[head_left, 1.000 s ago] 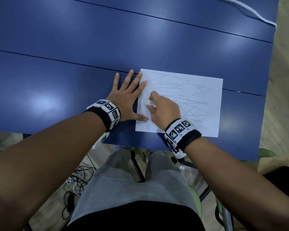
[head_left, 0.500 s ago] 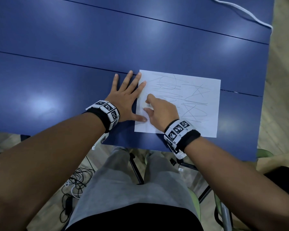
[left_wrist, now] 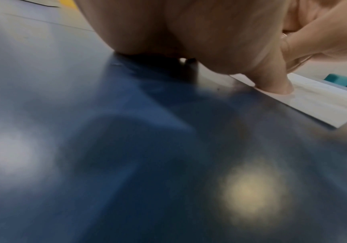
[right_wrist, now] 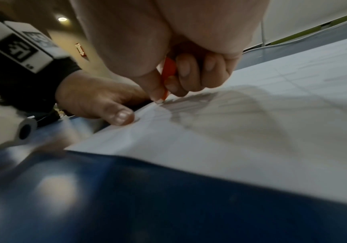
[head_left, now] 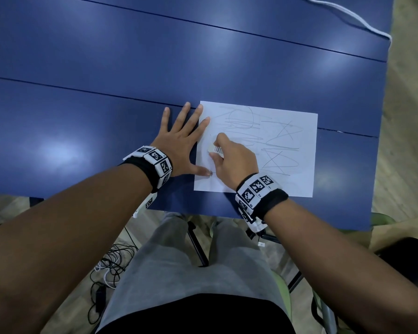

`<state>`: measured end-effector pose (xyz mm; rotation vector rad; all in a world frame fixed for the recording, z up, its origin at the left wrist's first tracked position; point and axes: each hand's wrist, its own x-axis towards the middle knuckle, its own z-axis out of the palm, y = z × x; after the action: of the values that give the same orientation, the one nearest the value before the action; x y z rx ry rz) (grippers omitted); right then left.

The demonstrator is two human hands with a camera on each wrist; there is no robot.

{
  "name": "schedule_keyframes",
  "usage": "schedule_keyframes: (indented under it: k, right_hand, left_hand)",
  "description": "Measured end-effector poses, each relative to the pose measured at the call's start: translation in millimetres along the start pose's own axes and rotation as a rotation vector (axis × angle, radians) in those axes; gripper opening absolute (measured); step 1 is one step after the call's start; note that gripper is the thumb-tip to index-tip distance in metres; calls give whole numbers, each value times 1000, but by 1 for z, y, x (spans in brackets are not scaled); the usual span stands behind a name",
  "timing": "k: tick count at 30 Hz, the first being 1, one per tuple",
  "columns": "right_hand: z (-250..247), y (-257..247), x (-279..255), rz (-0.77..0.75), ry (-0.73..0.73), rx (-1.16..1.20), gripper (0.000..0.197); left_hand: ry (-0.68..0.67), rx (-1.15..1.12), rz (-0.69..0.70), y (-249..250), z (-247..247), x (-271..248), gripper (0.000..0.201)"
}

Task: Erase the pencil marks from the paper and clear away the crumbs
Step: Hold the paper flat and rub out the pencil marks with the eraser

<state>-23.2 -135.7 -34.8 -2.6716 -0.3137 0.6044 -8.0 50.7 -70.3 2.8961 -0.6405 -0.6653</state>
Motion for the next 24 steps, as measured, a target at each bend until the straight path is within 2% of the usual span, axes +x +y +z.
schedule_keyframes:
  k: [2, 6, 11, 15, 20, 24]
  right_hand:
    - [-2, 1, 0, -2, -12, -17, 21]
    - [-6, 5, 5, 72, 51, 13, 22]
    - [-1, 3, -6, 10, -11, 1, 21]
    - [-7, 14, -1, 64, 73, 40, 22]
    - [-1, 7, -9, -10, -30, -12, 20]
    - [-5, 11, -2, 72, 47, 16, 22]
  left_hand:
    - [-1, -2, 1, 0, 0, 0, 133]
    - [-6, 7, -2, 1, 0, 1, 134]
    - [-5, 5, -4, 0, 1, 0, 134]
    - [-7, 11, 0, 0, 1, 1, 134]
    - [6, 3, 1, -1, 3, 0, 134]
    - [10, 10, -1, 0, 2, 1, 134]
